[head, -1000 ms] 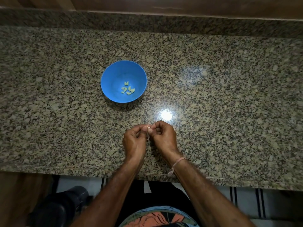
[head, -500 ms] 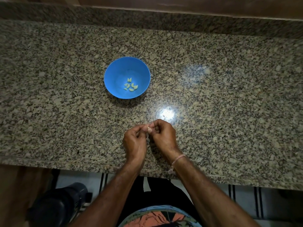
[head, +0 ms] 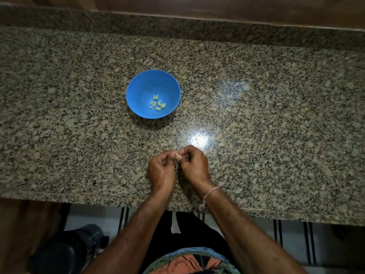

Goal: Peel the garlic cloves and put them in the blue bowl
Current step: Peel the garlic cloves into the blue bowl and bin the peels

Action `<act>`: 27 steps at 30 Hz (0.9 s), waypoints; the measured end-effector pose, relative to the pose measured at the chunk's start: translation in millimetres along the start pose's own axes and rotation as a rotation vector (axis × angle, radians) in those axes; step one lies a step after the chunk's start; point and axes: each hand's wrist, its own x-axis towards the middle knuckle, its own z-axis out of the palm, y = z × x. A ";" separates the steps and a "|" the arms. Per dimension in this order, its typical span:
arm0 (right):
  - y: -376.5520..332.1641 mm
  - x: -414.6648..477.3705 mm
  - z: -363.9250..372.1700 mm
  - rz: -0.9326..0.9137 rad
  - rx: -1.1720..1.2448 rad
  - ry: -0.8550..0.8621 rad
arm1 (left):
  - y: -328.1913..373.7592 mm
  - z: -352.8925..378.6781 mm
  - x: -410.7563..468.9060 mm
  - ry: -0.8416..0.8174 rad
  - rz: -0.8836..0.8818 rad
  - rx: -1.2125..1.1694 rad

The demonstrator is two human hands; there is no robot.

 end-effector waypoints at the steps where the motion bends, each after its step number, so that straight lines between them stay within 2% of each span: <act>1: 0.0 -1.4 0.8 -0.005 0.010 0.009 | 0.8 -0.6 -0.4 -0.006 -0.003 -0.007; 7: -2.9 -3.5 2.6 0.027 0.053 -0.008 | 3.7 -14.2 3.5 -0.062 0.027 0.002; 13: -6.9 -9.4 6.5 0.019 -0.013 -0.004 | -1.9 -17.7 6.7 -0.085 0.035 0.033; 27: -8.4 -24.3 41.6 0.027 -0.001 0.201 | -1.2 -35.2 15.6 -0.108 0.007 0.082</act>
